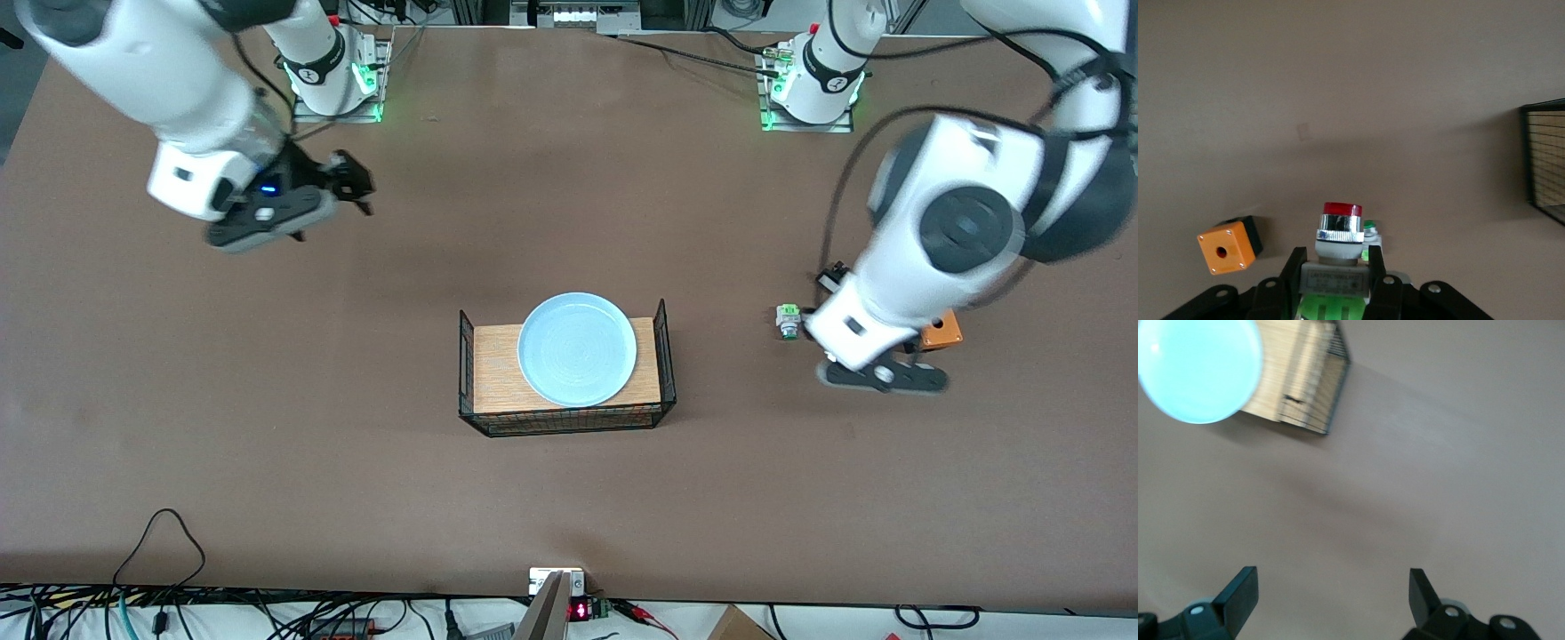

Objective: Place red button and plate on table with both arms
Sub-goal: 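Lift the button with the left gripper while the right gripper reaches the plate, then lower the button onto the table while the right gripper grips the plate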

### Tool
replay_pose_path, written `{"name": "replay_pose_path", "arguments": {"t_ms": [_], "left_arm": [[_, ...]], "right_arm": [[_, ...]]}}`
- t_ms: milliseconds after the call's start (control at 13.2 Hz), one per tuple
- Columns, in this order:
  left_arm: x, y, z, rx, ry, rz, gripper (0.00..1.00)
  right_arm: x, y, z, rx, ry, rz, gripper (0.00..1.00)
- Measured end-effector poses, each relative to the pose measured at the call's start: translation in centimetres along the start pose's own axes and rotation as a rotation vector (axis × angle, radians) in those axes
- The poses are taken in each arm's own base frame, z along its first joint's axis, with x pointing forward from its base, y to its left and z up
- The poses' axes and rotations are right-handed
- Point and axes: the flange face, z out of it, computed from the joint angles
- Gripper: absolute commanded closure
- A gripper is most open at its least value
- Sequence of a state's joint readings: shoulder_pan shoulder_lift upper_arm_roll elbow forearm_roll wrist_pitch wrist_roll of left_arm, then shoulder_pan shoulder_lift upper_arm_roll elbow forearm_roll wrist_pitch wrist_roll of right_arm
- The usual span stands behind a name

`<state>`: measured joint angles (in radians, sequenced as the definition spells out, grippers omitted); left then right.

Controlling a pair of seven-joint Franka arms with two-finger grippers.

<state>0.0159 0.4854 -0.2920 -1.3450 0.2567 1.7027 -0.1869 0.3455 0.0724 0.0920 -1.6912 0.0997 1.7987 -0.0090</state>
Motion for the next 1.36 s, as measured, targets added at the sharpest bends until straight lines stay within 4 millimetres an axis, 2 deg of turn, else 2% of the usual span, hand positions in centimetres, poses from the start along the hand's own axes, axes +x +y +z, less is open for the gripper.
{"name": "replay_pose_path", "arguments": {"t_ms": [152, 303, 455, 606, 758, 985, 1136, 1212, 1364], "left_arm": [[1.5, -5.1, 4.4, -0.026, -0.023, 0.035, 0.68], [1.9, -7.4, 8.5, -0.08, -0.039, 0.114, 0.68], [1.7, -7.9, 12.1, -0.112, -0.038, 0.165, 0.68], [0.7, -7.2, 15.9, -0.123, -0.055, 0.194, 0.68], [-0.2, -6.8, 19.1, -0.132, -0.025, 0.201, 0.67], [-1.6, -6.4, 23.1, -0.146, 0.054, 0.2, 0.65], [-3.0, -6.1, 25.6, -0.157, 0.081, 0.197, 0.62], [-3.5, -6.2, 26.4, -0.161, 0.085, 0.194, 0.61], [-4.1, -6.2, 27.2, -0.164, 0.092, 0.191, 0.51]], "right_arm": [[1.5, -4.8, 1.8, 0.003, 0.013, -0.127, 0.0], [2.8, -8.9, 3.9, -0.021, 0.026, -0.27, 0.0], [3.9, -12.7, 6.8, -0.101, 0.053, -0.438, 0.0], [5.0, -16.6, 10.3, -0.195, 0.113, -0.59, 0.0], [5.7, -19.6, 14.2, -0.251, 0.155, -0.695, 0.0], [6.4, -21.7, 19.6, -0.263, 0.191, -0.777, 0.0], [6.6, -22.7, 21.9, -0.267, 0.204, -0.819, 0.02], [6.6, -23.0, 22.6, -0.277, 0.205, -0.836, 0.07], [6.7, -23.1, 23.3, -0.293, 0.208, -0.857, 0.24]]}}
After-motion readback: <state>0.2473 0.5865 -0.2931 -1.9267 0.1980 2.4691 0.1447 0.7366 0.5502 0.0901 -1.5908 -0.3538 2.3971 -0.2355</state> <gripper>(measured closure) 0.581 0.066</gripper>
